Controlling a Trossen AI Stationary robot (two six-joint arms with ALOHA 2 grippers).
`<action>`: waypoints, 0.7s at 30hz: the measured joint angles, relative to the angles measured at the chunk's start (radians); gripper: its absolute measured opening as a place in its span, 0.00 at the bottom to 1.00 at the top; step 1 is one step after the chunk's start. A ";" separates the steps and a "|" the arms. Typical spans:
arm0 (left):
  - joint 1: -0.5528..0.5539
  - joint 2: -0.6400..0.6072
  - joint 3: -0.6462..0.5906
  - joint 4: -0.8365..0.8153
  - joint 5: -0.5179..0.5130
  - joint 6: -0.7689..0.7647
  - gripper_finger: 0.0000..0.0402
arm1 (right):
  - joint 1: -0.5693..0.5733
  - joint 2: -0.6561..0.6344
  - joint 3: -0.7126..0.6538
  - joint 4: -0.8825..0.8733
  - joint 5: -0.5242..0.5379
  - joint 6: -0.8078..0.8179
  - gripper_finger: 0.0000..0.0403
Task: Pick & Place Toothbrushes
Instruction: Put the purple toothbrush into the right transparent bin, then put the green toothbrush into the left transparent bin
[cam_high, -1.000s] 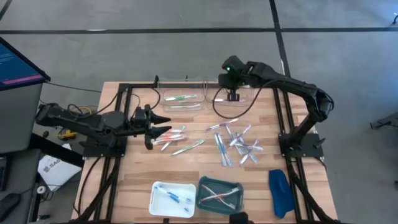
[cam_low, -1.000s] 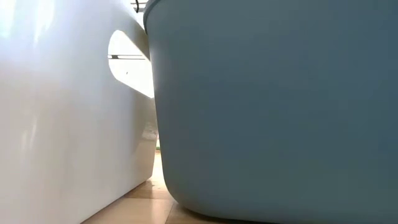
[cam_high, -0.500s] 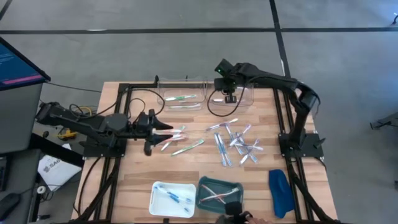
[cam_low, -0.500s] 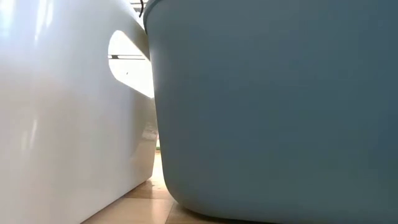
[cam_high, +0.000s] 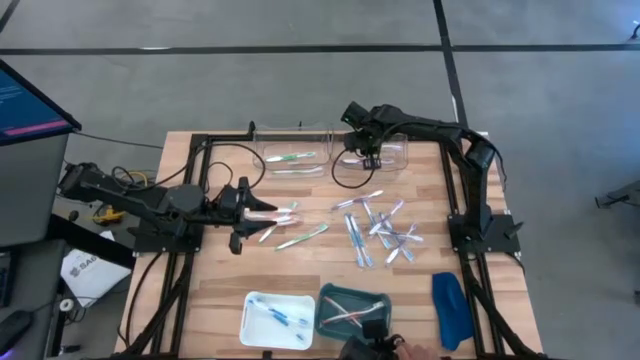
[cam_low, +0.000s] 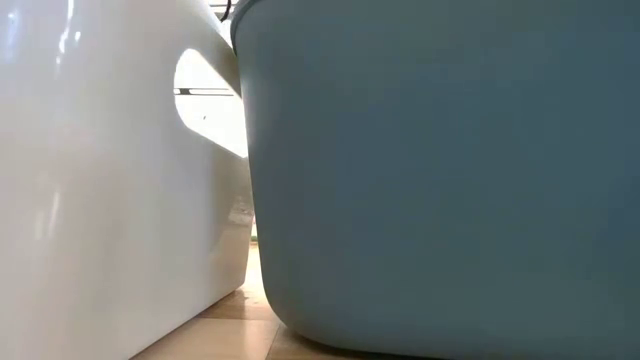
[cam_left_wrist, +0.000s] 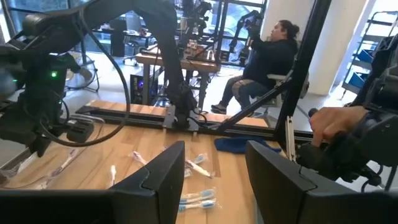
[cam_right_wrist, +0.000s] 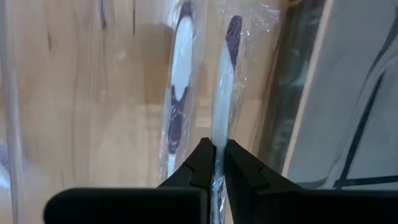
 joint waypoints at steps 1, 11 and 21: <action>0.000 0.000 0.000 0.001 0.000 0.000 0.41 | 0.002 0.000 0.000 0.005 0.000 0.004 0.05; 0.000 0.000 0.000 0.016 -0.002 0.002 0.41 | 0.016 -0.002 0.000 0.031 0.000 0.049 0.21; 0.000 0.000 0.000 0.020 -0.003 0.018 0.41 | 0.028 -0.002 0.000 0.030 0.138 0.052 0.28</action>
